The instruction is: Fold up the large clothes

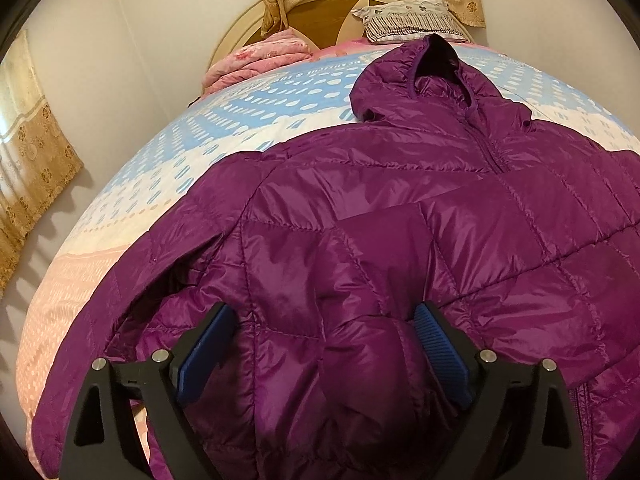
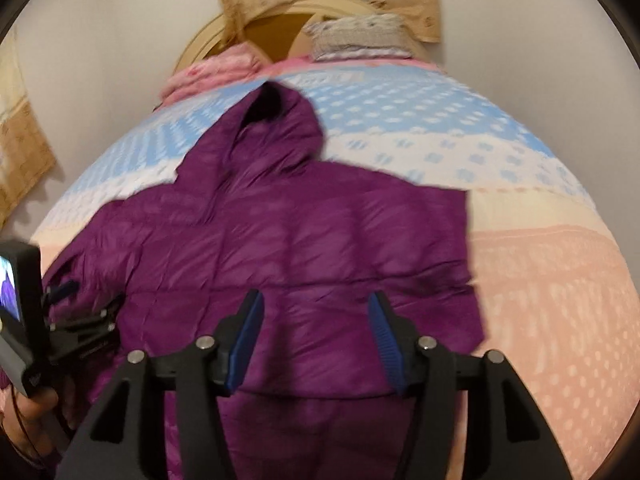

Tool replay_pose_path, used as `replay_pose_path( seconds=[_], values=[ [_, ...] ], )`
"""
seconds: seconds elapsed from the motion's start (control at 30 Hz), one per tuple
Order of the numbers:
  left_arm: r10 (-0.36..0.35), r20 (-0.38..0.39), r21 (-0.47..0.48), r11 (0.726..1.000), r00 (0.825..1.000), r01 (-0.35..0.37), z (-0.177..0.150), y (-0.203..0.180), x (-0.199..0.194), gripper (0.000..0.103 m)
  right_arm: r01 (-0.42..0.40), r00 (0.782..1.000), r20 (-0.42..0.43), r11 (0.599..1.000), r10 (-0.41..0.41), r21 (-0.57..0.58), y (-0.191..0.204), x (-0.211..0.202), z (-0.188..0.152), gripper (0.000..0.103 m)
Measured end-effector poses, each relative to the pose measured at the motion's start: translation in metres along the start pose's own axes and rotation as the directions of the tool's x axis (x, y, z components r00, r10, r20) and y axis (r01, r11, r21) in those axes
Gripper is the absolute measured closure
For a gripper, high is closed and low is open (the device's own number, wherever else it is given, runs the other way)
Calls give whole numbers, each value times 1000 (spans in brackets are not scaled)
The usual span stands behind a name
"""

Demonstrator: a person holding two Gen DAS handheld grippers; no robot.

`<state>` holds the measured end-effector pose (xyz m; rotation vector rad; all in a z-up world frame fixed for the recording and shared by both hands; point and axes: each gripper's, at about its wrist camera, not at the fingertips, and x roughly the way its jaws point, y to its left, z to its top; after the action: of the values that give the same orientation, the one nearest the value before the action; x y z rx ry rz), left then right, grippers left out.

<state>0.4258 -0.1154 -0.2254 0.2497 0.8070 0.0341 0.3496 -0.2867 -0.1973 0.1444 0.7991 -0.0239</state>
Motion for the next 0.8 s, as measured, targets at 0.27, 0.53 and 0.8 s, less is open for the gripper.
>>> replay_pose_path(
  seconds=[0.27, 0.53, 0.8],
  values=[
    [-20, -17, -33, 999, 1000, 19, 0, 6, 3, 6, 38, 998, -41, 999, -38, -10, 5, 31, -19, 42],
    [-20, -18, -34, 999, 1000, 19, 0, 5, 4, 5, 95, 995, -35, 993, -98, -68, 15, 33, -23, 39],
    [-26, -1, -90, 996, 1000, 26, 1, 30, -14, 5, 93, 995, -24, 994, -94, -57, 14, 31, -25, 39]
  ],
)
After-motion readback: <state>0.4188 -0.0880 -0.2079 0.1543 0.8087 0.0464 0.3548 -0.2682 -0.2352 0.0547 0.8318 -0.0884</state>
